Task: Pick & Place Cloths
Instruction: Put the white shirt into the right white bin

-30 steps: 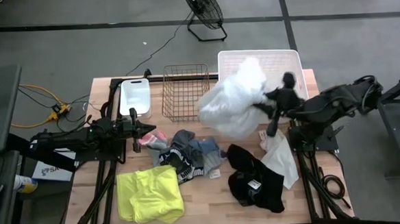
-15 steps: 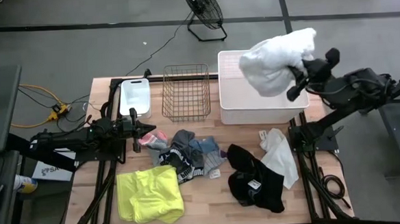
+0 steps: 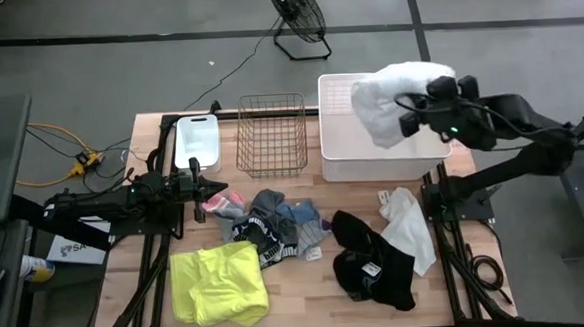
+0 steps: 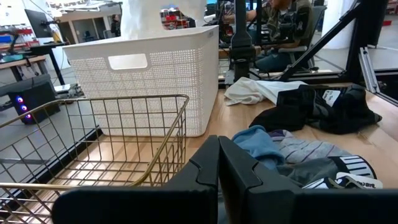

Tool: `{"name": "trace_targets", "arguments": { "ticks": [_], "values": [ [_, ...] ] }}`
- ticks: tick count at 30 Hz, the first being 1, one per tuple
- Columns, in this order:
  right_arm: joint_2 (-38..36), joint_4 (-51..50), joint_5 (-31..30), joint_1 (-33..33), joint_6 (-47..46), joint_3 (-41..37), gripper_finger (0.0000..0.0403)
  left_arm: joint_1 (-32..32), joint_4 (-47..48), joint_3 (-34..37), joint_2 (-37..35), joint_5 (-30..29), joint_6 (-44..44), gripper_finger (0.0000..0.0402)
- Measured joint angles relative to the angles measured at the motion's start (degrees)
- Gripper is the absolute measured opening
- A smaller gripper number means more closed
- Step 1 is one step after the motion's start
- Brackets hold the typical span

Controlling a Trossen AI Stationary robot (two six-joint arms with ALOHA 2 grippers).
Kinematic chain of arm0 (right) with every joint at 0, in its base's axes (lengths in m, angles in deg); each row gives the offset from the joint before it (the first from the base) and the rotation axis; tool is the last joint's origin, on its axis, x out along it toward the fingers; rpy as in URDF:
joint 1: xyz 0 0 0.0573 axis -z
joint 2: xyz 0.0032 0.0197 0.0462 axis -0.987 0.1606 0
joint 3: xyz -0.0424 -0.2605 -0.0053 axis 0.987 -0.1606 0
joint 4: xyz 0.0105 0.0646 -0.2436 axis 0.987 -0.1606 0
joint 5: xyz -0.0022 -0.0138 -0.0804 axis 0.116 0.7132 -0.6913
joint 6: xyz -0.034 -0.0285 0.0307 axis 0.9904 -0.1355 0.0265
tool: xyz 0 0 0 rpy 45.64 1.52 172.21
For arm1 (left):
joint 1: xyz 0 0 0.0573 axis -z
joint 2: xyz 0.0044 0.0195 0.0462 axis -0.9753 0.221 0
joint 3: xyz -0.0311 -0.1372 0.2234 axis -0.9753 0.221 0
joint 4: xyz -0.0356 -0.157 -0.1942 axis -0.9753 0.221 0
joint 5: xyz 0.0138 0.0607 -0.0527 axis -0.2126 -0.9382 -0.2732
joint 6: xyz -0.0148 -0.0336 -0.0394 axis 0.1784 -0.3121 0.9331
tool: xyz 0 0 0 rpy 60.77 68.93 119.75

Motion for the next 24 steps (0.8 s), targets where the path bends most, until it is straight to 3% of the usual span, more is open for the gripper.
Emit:
{"name": "trace_targets", "arguments": {
  "ticks": [11,19,24],
  "values": [
    [10.0,-3.3,17.8,15.1,-4.4,0.0,0.0066,0.0,0.0,0.0,0.0,0.0,0.0,0.0],
    [17.6,-3.3,30.5,22.1,-6.4,0.0,0.0066,0.0,0.0,0.0,0.0,0.0,0.0,0.0],
    [22.2,-3.0,35.4,25.3,-7.0,0.0,0.0066,0.0,0.0,0.0,0.0,0.0,0.0,0.0]
  ]
}}
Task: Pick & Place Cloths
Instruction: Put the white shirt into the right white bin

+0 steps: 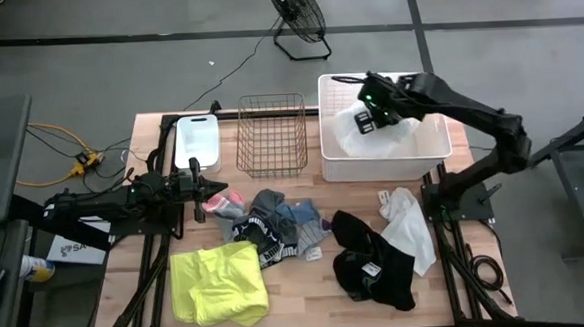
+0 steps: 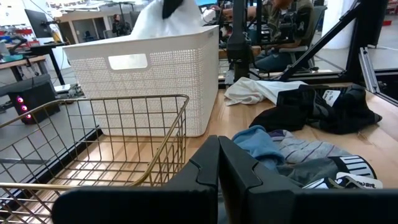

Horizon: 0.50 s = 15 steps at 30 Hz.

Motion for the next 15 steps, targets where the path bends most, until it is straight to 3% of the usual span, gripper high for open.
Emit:
{"name": "trace_targets", "arguments": {
  "ticks": [15],
  "values": [
    [11.4,3.0,4.9,9.5,4.1,0.0,0.0067,0.0,0.0,0.0,0.0,0.0,0.0,0.0]
  ]
}}
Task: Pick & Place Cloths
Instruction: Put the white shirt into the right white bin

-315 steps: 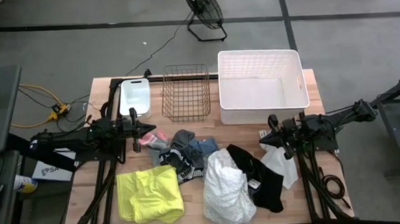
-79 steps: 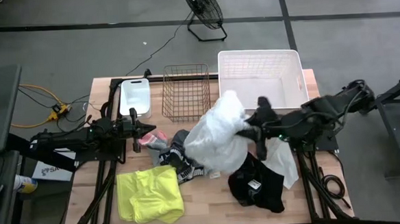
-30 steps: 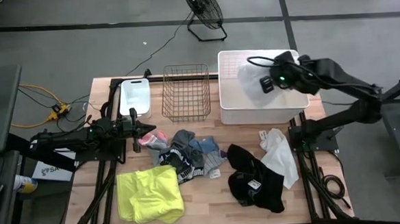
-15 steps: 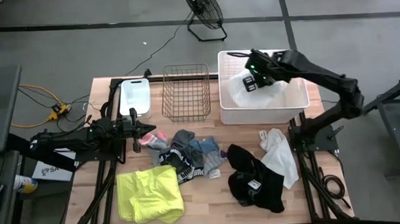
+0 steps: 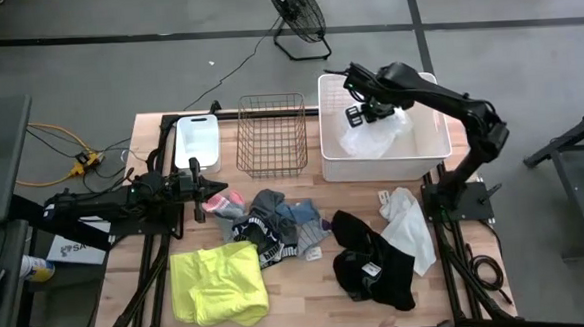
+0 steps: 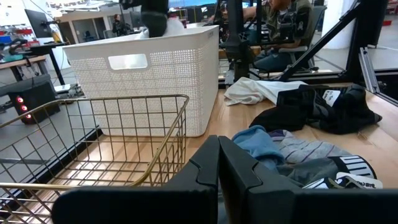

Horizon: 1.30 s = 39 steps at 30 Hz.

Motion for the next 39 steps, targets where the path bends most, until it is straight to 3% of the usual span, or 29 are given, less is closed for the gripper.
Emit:
{"name": "trace_targets", "arguments": {
  "ticks": [7,25,39],
  "values": [
    [1.8,0.9,1.9,2.0,3.8,-0.9,0.0067,0.0,0.0,0.0,0.0,0.0,0.0,0.0],
    [1.8,11.9,1.9,7.3,21.4,-15.5,0.0067,0.0,0.0,0.0,0.0,0.0,0.0,0.0],
    [1.8,24.1,5.7,8.3,22.2,-25.5,0.0072,0.0,0.0,0.0,0.0,0.0,0.0,0.0]
  ]
}}
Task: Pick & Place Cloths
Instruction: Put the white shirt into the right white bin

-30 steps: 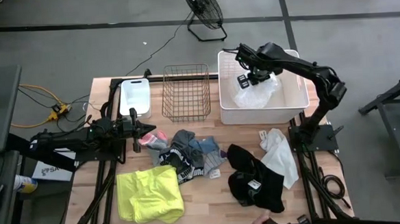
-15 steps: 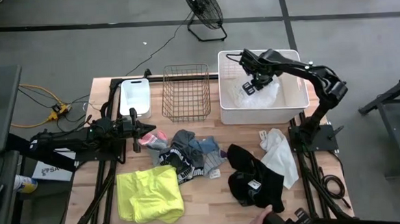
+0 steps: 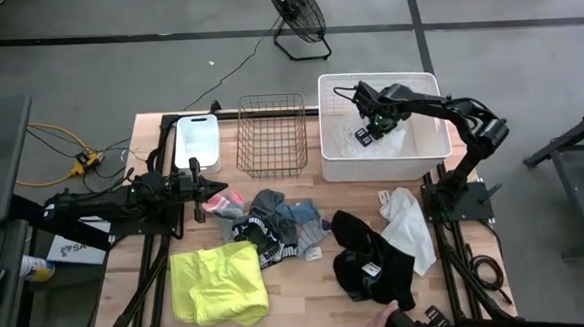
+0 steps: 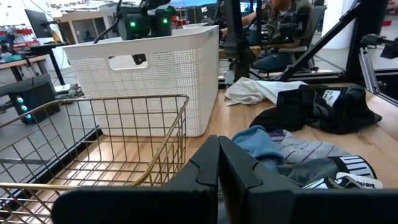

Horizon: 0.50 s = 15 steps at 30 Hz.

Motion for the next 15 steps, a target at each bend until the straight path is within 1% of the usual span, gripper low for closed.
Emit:
{"name": "trace_targets", "arguments": {
  "ticks": [4,10,15],
  "values": [
    [-0.1,4.1,0.9,0.5,-0.3,-3.4,0.0072,0.0,0.0,0.0,0.0,0.0,0.0,0.0],
    [-0.2,7.0,2.3,1.3,-2.8,-5.6,0.0077,0.0,0.0,0.0,0.0,0.0,0.0,0.0],
    [-0.4,7.1,2.6,1.3,-3.0,-5.8,0.0095,0.0,0.0,0.0,0.0,0.0,0.0,0.0]
  ]
}}
